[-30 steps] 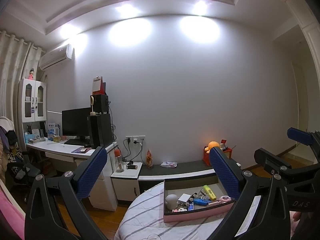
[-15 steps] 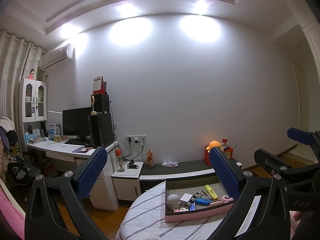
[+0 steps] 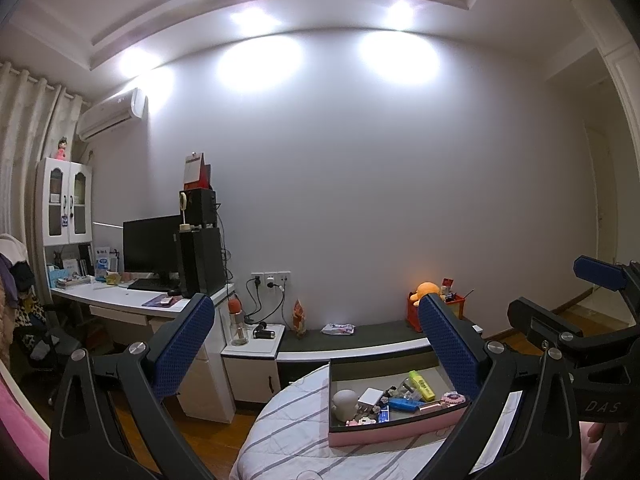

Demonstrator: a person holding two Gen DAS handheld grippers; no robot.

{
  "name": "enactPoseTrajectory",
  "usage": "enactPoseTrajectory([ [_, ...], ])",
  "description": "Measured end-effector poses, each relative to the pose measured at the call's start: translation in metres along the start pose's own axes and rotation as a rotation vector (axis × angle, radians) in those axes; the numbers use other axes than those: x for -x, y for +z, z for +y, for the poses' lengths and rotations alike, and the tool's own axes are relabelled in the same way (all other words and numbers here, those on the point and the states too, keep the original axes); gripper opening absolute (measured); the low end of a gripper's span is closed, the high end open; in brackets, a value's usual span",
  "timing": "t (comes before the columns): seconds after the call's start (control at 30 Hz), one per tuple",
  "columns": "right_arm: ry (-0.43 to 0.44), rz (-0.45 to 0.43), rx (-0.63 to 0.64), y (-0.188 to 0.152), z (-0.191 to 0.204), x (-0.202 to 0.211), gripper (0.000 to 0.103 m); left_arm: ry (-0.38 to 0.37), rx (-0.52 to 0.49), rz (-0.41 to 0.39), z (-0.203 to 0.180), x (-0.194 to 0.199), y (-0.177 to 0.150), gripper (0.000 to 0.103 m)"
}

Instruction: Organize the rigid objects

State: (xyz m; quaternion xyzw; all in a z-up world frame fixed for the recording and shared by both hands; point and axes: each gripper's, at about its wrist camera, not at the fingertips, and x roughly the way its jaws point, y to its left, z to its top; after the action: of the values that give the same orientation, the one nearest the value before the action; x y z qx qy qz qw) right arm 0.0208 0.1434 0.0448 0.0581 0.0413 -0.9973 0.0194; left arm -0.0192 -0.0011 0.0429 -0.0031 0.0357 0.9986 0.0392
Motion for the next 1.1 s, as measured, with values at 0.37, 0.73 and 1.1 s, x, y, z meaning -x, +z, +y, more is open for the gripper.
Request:
enactPoseTrajectory([
  [0.37, -0.018, -0.009, 0.001, 0.000, -0.003, 0.003, 0.103, -0.027, 0.007, -0.015, -0.005, -0.006, 0.000, 0.103],
  [0.73, -0.022, -0.001, 0.002, 0.001, -0.009, -0.002, 0.103, -0.033, 0.011, -0.011, -0.008, -0.011, -0.002, 0.103],
  [1.1, -0.022, 0.005, 0.000, 0.003, -0.010, -0.004, 0.103, -0.034, 0.011, -0.008, -0.009, -0.014, -0.002, 0.103],
])
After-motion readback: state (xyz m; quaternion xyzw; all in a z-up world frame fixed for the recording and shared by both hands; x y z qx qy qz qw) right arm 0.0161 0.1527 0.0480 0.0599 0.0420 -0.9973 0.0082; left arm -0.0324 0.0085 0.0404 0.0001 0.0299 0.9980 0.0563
